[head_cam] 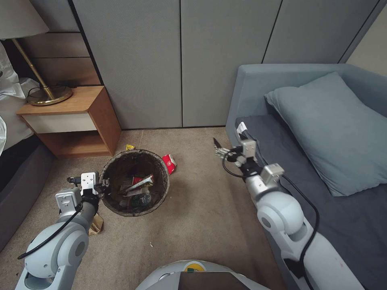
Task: Pick up the trash bin, then pick up the garbage from the floor and place it into the trash bin.
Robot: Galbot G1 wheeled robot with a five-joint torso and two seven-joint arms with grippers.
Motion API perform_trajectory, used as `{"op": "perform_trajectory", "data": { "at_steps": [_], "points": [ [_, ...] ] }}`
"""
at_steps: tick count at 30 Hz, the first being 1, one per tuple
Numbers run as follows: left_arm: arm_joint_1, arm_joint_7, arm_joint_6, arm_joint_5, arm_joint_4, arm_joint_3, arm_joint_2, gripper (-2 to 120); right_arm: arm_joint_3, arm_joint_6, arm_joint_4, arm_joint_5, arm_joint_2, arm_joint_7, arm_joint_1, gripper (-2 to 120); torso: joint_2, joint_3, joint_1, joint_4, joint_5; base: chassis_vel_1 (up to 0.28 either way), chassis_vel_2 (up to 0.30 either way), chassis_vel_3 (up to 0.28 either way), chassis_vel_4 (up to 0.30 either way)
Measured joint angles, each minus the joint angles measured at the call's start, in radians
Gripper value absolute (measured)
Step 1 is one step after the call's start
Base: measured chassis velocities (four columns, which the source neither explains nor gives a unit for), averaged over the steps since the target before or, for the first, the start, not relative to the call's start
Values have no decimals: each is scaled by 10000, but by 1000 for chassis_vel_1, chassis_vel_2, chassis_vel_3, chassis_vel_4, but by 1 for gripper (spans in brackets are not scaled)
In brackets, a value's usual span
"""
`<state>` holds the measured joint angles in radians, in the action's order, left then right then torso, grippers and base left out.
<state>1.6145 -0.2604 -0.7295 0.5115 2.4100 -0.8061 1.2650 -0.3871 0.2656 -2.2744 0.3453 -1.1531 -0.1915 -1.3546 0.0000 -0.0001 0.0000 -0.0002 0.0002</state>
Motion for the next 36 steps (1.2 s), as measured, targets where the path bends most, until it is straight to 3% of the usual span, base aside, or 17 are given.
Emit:
{"op": "perform_trajectory", "data": {
  "at_steps": [5,12,36],
  "points": [
    [-4,2,0,17,-16,-28,-29,3,-1061,-949,-41,-1417,-891,561,-1328,100,0,0,0,2,-2,0,0,0,0],
    [32,2,0,18,-22,-53,-29,3,-1773,-1622,-135,-1833,-1680,770,-2616,100,0,0,0,0,-3,0,0,0,0],
    [59,99,-57,33,73,-84,57,3,-1549,-1601,-104,-1809,-1751,660,-2657,100,0,1,0,0,-2,2,4,5,3]
  ]
}}
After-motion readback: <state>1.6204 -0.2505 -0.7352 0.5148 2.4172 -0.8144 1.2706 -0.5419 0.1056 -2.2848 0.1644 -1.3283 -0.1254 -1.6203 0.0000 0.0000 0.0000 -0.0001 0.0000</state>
